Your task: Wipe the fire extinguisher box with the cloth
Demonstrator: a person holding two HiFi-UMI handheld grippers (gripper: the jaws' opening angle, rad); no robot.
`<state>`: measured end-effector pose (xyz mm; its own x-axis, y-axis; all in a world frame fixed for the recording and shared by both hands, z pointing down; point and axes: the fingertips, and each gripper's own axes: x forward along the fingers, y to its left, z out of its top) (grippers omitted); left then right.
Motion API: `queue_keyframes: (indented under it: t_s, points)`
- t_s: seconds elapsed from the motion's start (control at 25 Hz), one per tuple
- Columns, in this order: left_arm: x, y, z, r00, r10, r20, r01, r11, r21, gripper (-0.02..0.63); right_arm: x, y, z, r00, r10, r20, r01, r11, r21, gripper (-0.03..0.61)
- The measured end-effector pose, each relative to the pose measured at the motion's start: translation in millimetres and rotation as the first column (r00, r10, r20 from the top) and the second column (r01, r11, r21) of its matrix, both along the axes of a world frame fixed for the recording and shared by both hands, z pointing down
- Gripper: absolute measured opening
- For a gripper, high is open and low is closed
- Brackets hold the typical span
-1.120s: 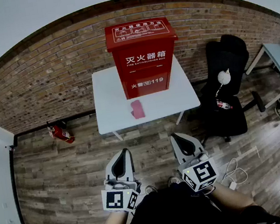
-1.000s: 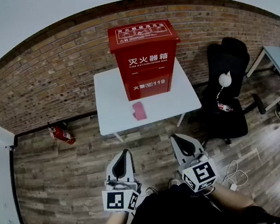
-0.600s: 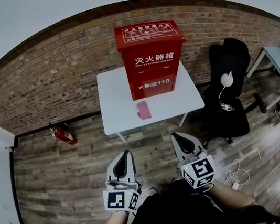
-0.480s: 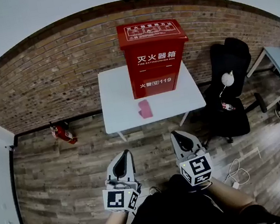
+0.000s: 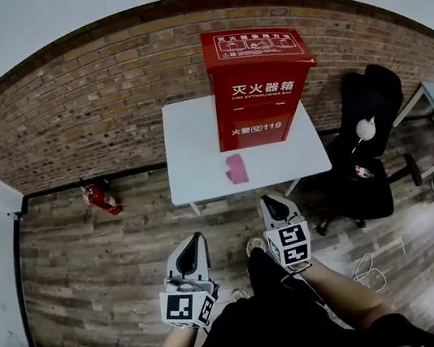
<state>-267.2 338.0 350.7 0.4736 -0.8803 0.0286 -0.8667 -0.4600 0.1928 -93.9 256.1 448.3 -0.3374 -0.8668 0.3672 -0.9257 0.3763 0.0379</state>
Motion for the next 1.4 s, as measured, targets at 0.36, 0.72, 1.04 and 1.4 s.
queue_keyframes:
  t_s: [0.36,0.72,1.04,1.4]
  points:
    - [-24.5,-61.1,13.2,0.990,-0.134,0.035,0.136,0.990,-0.046,0.020,-7.8,-111.6,107.7,0.997,-0.004,-0.082,-0.009,0.987,-0.162,0.123]
    - [-24.6,-127.9,38.3,0.977,-0.203,0.062,0.210,0.971,-0.118,0.020,-20.1,-202.6,221.7,0.987,-0.029,-0.155,-0.031,0.926,-0.376,0.158]
    - [-40.6,-153.5,71.6,0.952,-0.292,0.092,0.304,0.932,-0.197,0.020,-30.1,-243.6,312.4,0.972,-0.011,-0.236,-0.118,0.844,-0.523,0.200]
    - [-58.8,-160.7,84.1,0.913,-0.398,0.089,0.407,0.878,-0.252,0.020,-21.3,-266.9,355.5,0.926,0.037,-0.376,-0.249,0.808,-0.535,0.206]
